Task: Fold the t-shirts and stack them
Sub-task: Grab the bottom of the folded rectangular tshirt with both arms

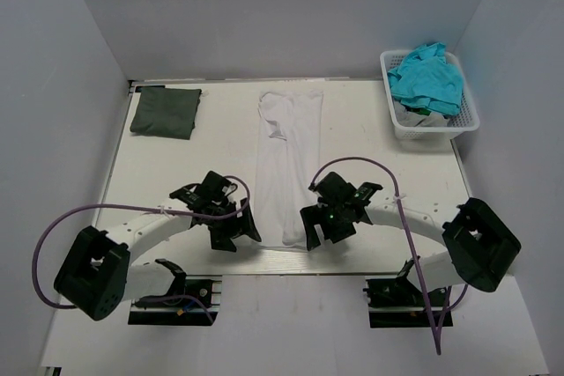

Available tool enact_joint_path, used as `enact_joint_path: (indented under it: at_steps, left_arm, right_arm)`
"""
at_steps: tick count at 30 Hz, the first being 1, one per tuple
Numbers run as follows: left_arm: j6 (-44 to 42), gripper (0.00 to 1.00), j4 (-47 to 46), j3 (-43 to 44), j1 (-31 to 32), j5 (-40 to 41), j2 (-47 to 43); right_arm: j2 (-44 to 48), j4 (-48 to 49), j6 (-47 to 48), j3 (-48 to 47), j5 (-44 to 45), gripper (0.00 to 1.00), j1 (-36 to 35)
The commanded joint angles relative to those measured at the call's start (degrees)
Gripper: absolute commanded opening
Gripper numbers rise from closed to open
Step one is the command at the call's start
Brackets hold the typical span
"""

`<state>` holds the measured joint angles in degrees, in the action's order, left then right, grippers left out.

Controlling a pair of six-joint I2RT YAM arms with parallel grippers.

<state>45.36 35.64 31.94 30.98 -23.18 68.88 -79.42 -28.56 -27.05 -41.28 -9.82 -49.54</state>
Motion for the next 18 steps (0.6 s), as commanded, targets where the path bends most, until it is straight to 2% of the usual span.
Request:
enact_joint_path:
  at_steps: [1,4,7,10,11,13,14,15,17,18]
  left_arm:
    - [-0.36,0.89,-1.89,0.66,2.76,1.97,2.38]
    - [-0.36,0.84,-1.02,1.28,3.91,7.51,5.37]
    - [-0.36,0.77,-0.31,3.12,5.05,8.15,11.96]
    - [-0.36,0.64,-1.18,3.74,5.58,8.68,16.10]
    - [-0.36,0.56,-1.18,4.52,6.19,8.68,16.63]
    - [-0.36,0.48,-0.66,5.23,7.07,9.37,16.64]
    - [0.16,0.41,-0.66,5.23,7.68,9.38,16.64]
    - [0.16,0.37,-0.66,5.84,8.21,9.90,16.64]
    - [0.16,0.29,-0.66,6.38,8.22,10.44,16.64]
    - [0.16,0.18,-0.66,7.07,8.74,11.04,17.33]
  right_arm:
    - [-0.65,2.98,-0.72,0.85,-2.30,0.90,0.76]
    - [-0.83,4.99,-1.16,2.16,-4.40,0.88,0.94]
    - [-1.70,6.58,-1.25,3.04,-5.03,0.84,1.03]
    - [-3.28,6.24,-0.11,2.78,-5.38,0.79,1.37]
    - [-3.90,6.06,0.06,2.69,-5.55,0.77,1.37]
    - [-4.25,5.88,0.24,2.69,-5.73,0.71,1.46]
    - [-4.17,6.14,0.24,2.69,-5.64,0.69,1.29]
    - [-4.51,6.32,0.68,2.69,-5.56,0.64,1.46]
    - [-4.95,6.23,1.11,2.52,-3.89,0.34,1.29]
    - [-5.74,6.14,1.64,2.26,-3.36,0.22,1.63]
